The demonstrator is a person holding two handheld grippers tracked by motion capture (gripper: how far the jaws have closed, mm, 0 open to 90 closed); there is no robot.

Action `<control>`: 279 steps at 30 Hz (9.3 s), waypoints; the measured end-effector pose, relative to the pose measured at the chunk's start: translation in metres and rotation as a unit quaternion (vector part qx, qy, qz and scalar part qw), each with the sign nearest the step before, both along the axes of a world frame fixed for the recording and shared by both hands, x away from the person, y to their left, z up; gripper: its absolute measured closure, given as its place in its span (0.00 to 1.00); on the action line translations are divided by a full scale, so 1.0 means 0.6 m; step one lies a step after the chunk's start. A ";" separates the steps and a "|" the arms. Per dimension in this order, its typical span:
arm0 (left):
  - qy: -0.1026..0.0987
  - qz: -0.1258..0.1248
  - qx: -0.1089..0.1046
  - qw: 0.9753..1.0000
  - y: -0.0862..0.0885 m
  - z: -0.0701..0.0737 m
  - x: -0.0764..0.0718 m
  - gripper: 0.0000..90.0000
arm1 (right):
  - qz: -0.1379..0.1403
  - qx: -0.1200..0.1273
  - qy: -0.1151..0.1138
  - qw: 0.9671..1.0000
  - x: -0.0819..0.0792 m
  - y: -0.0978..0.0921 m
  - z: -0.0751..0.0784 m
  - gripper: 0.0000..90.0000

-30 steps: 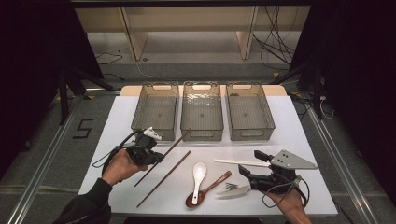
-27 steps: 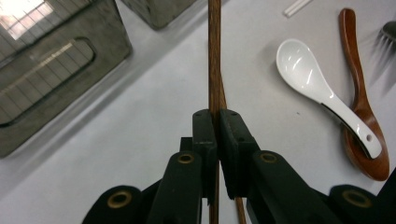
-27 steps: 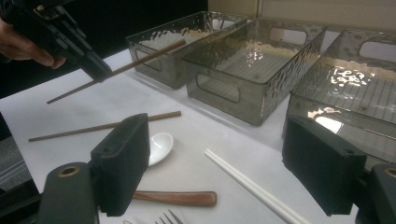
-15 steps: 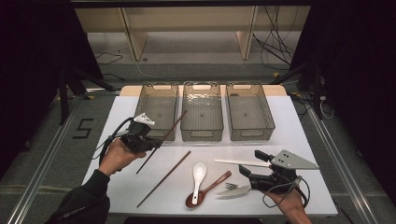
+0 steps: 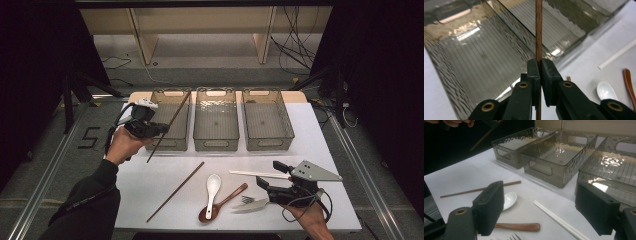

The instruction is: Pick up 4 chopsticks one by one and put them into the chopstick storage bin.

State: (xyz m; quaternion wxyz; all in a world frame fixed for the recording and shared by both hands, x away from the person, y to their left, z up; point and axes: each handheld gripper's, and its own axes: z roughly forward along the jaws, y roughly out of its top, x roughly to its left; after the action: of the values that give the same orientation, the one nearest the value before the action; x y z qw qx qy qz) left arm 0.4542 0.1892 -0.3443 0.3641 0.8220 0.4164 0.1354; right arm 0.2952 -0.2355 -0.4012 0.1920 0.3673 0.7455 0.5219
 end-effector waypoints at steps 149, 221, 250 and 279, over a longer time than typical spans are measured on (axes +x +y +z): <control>0.179 -0.083 0.173 0.965 -0.092 -0.181 -0.126 0.59 | 0.003 -0.001 0.002 1.000 -0.001 0.001 0.001 0.27; 0.116 -0.105 0.101 0.982 -0.070 -0.113 -0.104 0.93 | 0.006 -0.001 0.002 1.000 -0.002 0.001 0.001 0.27; 0.037 -0.038 0.049 0.997 -0.014 -0.021 -0.016 0.93 | 0.002 0.000 0.004 1.000 -0.001 -0.001 0.001 0.27; -0.016 0.020 0.045 0.999 0.006 0.035 0.090 0.93 | 0.003 0.001 0.005 1.000 0.000 -0.001 0.000 0.27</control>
State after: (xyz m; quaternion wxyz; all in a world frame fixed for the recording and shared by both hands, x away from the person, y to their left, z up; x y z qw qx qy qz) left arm 0.5082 0.1929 -0.3235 0.3307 0.8267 0.4204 0.1746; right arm 0.2950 -0.2360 -0.4014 0.1862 0.3677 0.7472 0.5214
